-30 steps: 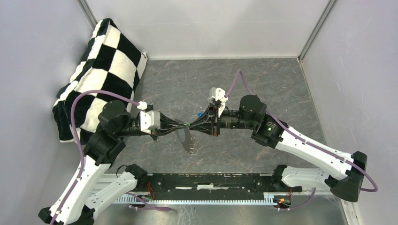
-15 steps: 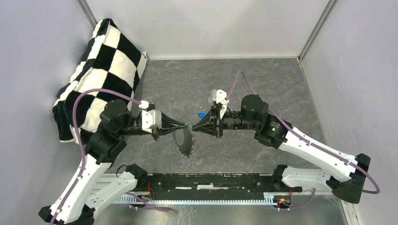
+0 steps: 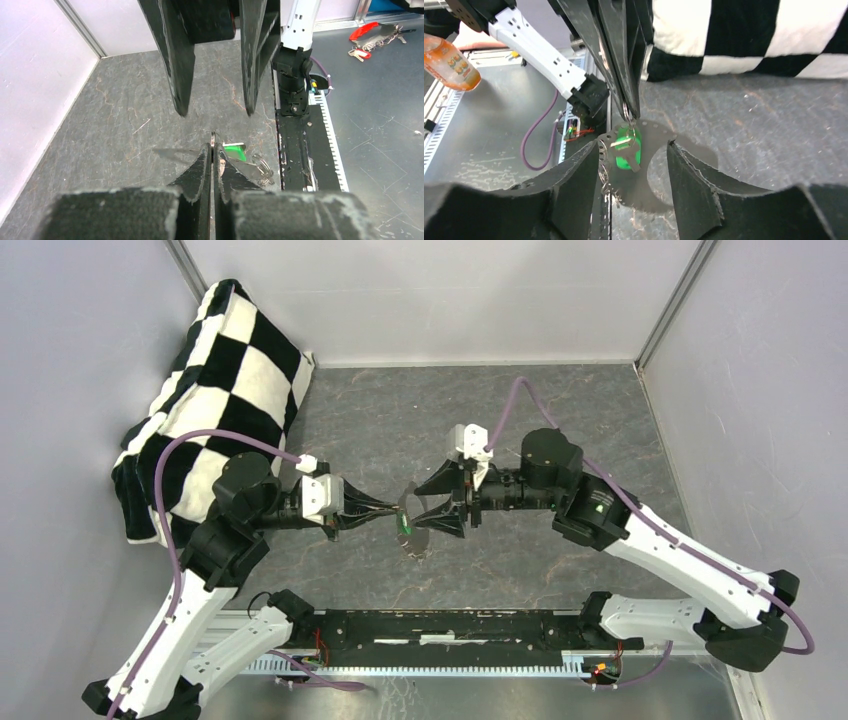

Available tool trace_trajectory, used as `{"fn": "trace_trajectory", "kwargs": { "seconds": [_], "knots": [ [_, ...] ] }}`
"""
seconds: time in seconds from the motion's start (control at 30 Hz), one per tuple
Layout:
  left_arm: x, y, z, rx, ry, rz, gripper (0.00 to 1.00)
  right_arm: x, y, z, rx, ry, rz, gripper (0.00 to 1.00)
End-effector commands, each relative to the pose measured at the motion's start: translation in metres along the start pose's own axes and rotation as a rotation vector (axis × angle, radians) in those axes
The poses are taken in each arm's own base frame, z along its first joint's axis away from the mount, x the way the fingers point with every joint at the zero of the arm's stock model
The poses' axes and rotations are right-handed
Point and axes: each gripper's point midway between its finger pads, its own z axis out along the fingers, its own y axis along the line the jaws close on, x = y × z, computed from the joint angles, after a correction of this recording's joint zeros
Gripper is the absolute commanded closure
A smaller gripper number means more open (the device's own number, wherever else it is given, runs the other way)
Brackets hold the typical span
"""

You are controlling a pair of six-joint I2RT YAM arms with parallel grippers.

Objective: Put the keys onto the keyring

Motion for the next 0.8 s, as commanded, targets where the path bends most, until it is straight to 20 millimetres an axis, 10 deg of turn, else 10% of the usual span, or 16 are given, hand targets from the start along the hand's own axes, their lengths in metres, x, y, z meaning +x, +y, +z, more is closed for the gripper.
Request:
{"fn": "trace_trajectory", "kwargs": {
  "seconds": [0.0, 0.77],
  "knots": [
    [-0.018, -0.002, -0.001, 0.02, -0.05, 0.06, 0.98, -0.049, 0.004, -0.012, 0.014, -0.133, -0.107, 0.41],
    [-0.024, -0.004, -0.003, 0.023, -0.061, 0.07, 0.98, -0.024, 0.006, 0.019, -0.095, -0.088, -0.046, 0.81]
  ]
}}
